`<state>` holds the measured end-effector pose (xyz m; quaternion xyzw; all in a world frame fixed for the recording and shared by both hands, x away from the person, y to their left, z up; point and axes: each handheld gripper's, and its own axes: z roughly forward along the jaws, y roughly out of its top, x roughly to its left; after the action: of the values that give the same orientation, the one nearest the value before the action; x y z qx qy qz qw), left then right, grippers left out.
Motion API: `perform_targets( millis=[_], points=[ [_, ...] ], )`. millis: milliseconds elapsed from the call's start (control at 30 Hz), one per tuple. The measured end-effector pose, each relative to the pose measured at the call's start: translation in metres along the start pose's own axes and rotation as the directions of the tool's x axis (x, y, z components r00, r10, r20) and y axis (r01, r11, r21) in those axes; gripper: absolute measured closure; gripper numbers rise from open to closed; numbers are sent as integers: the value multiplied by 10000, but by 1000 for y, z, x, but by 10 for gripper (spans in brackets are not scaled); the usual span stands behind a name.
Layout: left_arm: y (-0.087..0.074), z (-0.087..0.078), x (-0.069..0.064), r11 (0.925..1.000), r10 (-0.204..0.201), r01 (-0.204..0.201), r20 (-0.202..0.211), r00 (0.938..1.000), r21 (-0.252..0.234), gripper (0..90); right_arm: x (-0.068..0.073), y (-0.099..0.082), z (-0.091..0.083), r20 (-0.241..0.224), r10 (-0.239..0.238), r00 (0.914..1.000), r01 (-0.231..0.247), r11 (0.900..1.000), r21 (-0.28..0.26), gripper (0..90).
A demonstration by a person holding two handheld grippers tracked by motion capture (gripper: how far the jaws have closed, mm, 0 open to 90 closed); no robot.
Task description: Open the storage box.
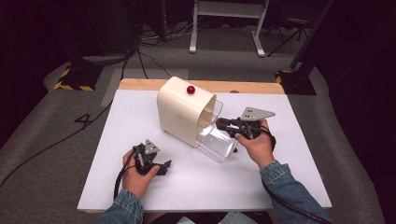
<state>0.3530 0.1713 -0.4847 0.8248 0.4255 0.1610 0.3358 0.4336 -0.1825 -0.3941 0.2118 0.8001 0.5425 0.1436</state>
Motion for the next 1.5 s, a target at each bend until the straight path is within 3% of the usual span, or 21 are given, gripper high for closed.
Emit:
perform_targets(
  millis=[600, 1167, 1500],
  points=[
    [1, 0, 0, 10000, -39, 39, 12, 10000, 27, 145, 3, -10, -37, 178, 158, 9997, -159, 9999, 32, 747],
    [0, 0, -1, 10000, 32, -32, -68, 10000, 13, 147, -3, -28, -46, 184, 314, 9993, -323, 9982, 509, 725],
    [0, 0, -1, 10000, 23, -23, -70, 10000, 8, 148, -6, -39, -60, 341, 465, 9983, -484, 9971, 588, 630]
  ],
)
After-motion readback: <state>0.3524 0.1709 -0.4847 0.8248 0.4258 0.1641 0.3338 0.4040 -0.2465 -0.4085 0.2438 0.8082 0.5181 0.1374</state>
